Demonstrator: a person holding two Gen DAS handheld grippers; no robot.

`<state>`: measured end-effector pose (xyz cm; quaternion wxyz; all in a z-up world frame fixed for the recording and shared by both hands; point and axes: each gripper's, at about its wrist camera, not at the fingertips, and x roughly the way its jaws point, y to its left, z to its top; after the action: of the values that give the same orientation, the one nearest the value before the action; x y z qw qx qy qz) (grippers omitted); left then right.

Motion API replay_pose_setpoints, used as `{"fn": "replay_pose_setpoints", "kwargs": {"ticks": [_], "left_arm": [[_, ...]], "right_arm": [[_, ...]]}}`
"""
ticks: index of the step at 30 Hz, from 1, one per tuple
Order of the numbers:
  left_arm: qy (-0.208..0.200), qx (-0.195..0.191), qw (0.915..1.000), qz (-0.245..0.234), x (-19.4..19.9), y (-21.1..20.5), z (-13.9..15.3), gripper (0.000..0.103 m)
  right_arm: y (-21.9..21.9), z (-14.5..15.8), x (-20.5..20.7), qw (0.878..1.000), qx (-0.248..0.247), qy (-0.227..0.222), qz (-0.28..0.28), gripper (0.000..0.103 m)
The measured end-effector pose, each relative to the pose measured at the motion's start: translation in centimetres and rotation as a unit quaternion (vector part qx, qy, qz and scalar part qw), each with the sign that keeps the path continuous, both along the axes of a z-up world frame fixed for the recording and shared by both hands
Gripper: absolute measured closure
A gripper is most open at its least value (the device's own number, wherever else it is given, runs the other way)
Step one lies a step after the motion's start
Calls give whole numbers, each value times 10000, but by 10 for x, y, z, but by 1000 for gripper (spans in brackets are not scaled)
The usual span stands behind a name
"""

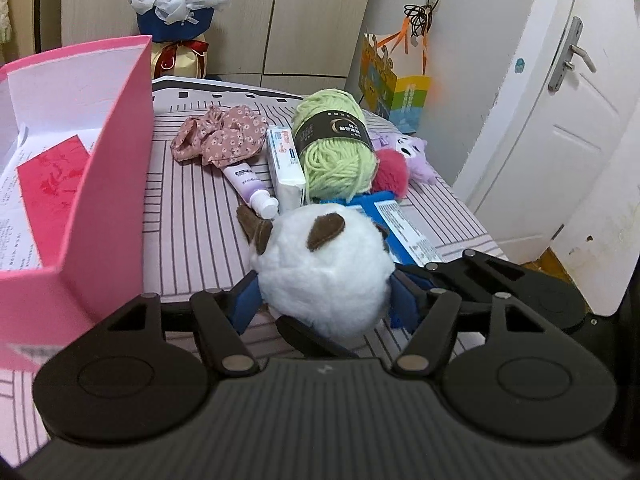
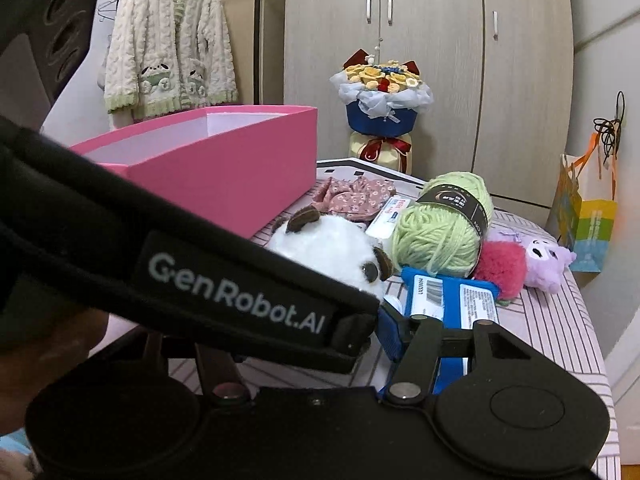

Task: Organize soft objects
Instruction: 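Lift the white plush toy with the left gripper over the pink box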

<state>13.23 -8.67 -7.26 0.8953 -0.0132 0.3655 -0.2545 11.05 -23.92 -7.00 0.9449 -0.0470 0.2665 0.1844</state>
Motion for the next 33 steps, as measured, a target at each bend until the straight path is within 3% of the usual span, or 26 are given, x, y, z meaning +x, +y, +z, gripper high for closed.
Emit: {"fn": "replay_pose_setpoints", "kwargs": {"ticks": [9, 21, 27, 33], "left_arm": [[108, 4, 9999, -19, -28, 14, 12, 36], [613, -253, 9977, -136, -56, 44, 34, 36], [464, -398, 9981, 6, -76, 65, 59, 37], [412, -640, 9968, 236, -83, 91, 92, 37]], "right_arm": [[9, 14, -26, 9999, 7, 113, 103, 39], [24, 49, -54, 9970, -110, 684, 335, 39], [44, 79, -69, 9955, -448, 473, 693, 39], [53, 115, -69, 9949, -82, 510, 861, 39]]}}
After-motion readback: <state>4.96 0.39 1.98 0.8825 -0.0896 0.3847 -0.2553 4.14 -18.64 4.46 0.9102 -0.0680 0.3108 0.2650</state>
